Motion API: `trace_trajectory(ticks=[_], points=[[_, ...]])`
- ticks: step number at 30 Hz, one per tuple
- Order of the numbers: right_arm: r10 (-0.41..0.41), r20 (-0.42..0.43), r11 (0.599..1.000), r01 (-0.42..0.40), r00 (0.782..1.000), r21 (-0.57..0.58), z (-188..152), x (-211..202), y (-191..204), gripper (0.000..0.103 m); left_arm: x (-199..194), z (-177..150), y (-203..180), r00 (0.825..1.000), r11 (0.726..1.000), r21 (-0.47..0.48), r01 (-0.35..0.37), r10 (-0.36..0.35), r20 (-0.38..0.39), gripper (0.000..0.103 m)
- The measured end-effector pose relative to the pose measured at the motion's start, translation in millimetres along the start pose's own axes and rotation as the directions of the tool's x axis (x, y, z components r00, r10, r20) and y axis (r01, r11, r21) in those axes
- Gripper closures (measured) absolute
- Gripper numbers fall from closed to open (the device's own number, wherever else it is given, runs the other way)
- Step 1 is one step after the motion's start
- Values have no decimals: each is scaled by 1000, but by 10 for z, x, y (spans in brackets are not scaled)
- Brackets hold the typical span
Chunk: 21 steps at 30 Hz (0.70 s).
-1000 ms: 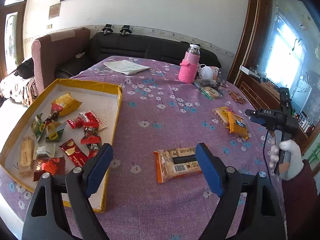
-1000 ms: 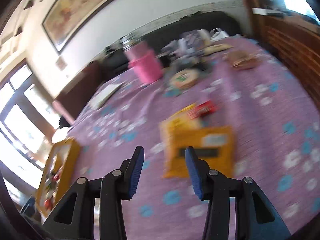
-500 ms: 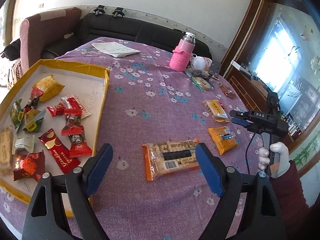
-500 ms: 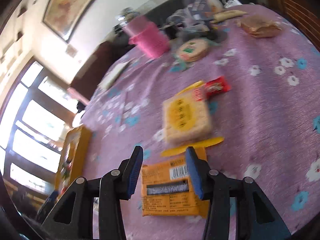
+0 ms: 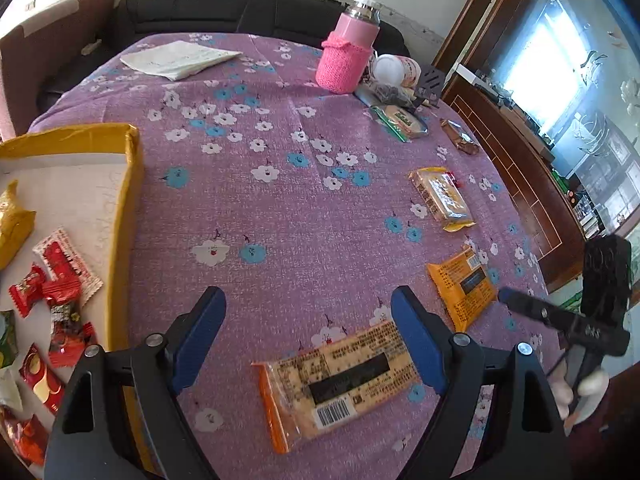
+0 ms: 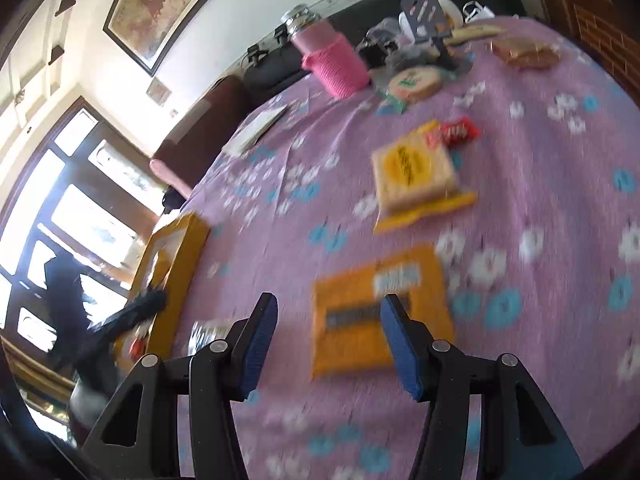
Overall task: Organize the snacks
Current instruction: 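Grasp the long cream biscuit packet with the left tool while the right tool grasps an orange packet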
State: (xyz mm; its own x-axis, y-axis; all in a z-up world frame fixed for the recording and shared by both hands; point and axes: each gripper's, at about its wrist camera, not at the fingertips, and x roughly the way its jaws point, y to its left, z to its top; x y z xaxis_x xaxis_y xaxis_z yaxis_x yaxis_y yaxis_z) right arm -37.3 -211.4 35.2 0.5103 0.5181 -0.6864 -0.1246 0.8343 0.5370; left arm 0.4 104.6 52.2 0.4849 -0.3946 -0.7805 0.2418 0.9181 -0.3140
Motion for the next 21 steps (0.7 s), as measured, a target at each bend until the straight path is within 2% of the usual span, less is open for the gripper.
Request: trace_trajectory(ticks=[3,6,7,10,13,15,18,21], points=[[-3,-42,999,5,999,41,-104,40,-60,46,226,-27,-7,999,1000,7,17,-17,-46,18],[-58,-31,997,59,998,51,12,180,-118,46,363,-129,8,994,999,-8,37,-38,-102,19],[-59,-23,996,60,998,65,81,236,-139,46,334,-165,-17,996,999,3,33,-33,-85,18],[-60,23,996,58,998,65,296,367,-124,46,272,-290,-86,991,998,18,57,-55,-118,18],[-184,125,982,179,975,52,320,273,-12,46,193,-426,-173,987,996,46,76,-69,-142,18],[-125,131,992,125,983,11,192,183,129,47,158,-504,-252,986,992,97,79,-64,-153,18],[-36,27,998,38,999,-58,-94,190,352,47,146,-602,-390,987,982,179,58,-29,-161,18],[111,-76,994,-112,991,-2,-299,272,404,47,137,-671,-487,988,980,187,64,-36,-152,18]])
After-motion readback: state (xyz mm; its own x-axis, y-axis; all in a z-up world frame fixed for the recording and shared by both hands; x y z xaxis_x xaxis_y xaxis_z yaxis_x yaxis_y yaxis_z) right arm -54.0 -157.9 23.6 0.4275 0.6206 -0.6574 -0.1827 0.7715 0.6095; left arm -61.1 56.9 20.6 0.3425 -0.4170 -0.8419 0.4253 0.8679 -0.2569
